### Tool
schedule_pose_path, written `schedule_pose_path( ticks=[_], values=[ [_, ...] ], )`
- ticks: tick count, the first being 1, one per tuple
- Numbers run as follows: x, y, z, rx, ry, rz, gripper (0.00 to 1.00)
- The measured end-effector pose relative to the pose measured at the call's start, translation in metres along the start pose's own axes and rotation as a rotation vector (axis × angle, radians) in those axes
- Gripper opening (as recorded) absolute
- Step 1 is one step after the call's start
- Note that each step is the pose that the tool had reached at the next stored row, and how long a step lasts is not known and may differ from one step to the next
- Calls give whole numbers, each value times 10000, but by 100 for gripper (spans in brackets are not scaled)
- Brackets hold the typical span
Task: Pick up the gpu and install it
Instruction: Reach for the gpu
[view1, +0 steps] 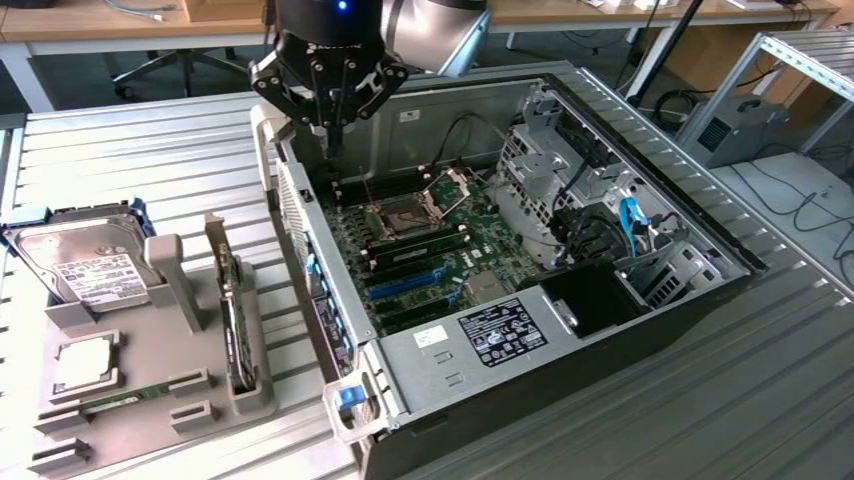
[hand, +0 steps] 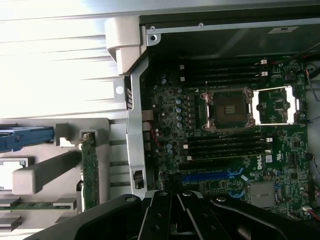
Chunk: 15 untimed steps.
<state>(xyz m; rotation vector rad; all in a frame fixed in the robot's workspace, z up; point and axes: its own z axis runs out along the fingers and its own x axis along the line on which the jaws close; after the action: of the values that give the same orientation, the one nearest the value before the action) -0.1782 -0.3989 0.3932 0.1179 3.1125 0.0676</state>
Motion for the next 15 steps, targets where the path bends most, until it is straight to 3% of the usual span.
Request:
schedule_pose_path(
  ticks=[15],
  values=[
    [62, -5, -2, 0, 0, 0, 11]
  ],
)
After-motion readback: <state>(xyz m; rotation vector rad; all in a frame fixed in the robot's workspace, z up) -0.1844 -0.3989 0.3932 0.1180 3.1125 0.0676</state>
